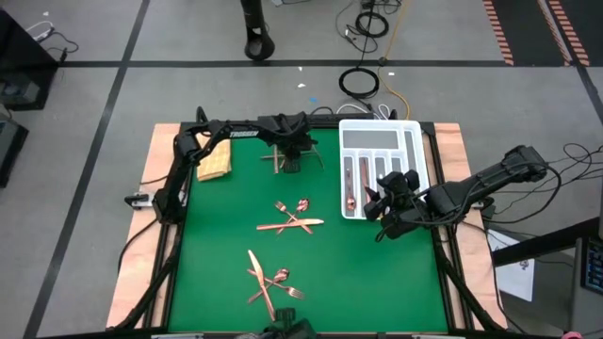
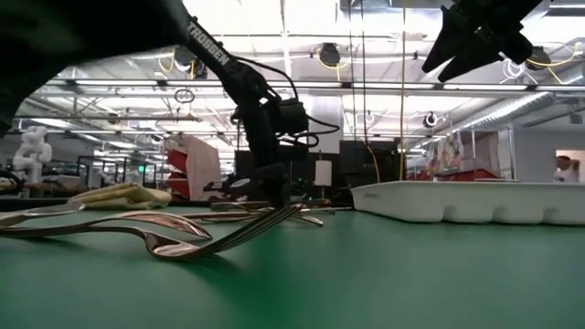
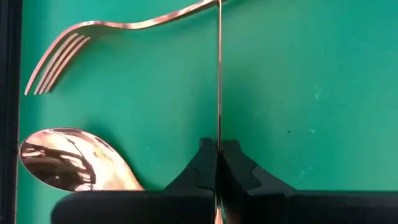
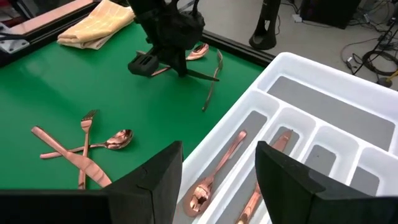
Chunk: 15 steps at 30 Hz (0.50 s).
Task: Sort silverware
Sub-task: Put the top gold table knife into the silverware organizer
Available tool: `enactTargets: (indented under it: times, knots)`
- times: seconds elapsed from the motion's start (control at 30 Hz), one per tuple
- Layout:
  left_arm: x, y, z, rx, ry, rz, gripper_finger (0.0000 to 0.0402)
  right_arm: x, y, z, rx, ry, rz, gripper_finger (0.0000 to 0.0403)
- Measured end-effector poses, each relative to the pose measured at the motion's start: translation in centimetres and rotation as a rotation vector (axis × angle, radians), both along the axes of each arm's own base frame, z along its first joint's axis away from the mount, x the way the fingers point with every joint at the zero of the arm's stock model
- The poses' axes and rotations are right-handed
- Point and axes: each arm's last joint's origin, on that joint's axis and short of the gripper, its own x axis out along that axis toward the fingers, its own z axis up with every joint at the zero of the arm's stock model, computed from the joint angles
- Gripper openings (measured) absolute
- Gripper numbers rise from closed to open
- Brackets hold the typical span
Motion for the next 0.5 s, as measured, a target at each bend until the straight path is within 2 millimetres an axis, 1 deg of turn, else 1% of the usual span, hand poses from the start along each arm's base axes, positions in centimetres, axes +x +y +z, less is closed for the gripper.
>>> enactTargets:
  times: [0.17, 0.27, 0.5]
  knots:
    - [0.0, -0.5, 0.8, -0.002, -0.004, 0.036, 0.0004, 0.0, 0.0, 0.0, 0.008, -0.004, 0.002, 0.0187]
    - [0.0, -1.0, 1.6, -0.014, -0.014, 0.072, 0.0003, 0.1, 0.0, 0.0, 0.008, -0.004, 0.002, 0.0187]
    - [-0.1, -2.0, 5.3, -0.066, -0.133, 0.208, 0.0003, -0.1, 0.0, 0.2, 0.015, -0.019, 0.002, 0.0187]
